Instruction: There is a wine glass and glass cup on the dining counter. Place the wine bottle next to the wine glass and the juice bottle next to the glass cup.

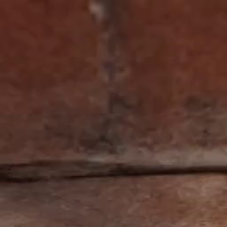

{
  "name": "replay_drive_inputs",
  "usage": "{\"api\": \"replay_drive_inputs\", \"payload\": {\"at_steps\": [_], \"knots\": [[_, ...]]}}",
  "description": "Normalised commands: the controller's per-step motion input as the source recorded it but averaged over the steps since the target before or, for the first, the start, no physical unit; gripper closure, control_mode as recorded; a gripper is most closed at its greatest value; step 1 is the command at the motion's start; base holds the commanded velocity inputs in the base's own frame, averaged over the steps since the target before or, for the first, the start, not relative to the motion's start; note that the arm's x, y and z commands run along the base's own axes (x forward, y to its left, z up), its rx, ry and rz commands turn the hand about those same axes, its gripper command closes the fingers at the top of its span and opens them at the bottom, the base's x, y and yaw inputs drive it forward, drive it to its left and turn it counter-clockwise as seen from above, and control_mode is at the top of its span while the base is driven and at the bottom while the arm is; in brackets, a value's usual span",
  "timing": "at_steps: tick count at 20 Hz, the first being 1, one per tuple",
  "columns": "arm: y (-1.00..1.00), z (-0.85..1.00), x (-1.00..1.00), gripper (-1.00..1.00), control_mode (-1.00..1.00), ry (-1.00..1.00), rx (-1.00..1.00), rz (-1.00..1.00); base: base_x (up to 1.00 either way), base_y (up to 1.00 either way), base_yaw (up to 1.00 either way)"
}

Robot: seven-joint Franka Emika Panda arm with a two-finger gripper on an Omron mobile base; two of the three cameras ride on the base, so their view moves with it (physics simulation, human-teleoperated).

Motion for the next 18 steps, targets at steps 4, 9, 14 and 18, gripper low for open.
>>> {"api": "replay_drive_inputs", "payload": {"at_steps": [4, 9, 14, 18], "knots": [[0.00, 0.00, 0.00, 1.00, 1.00, 0.00, 0.00, 0.00, 0.58, 0.56, -0.29], [0.00, 0.00, 0.00, 1.00, 1.00, 0.00, 0.00, 0.00, 0.60, 0.64, -0.11], [0.00, 0.00, 0.00, 1.00, 1.00, 0.00, 0.00, 0.00, 0.58, 0.42, 0.00], [0.00, 0.00, 0.00, 1.00, 1.00, 0.00, 0.00, 0.00, 0.62, 0.20, -0.08]]}}
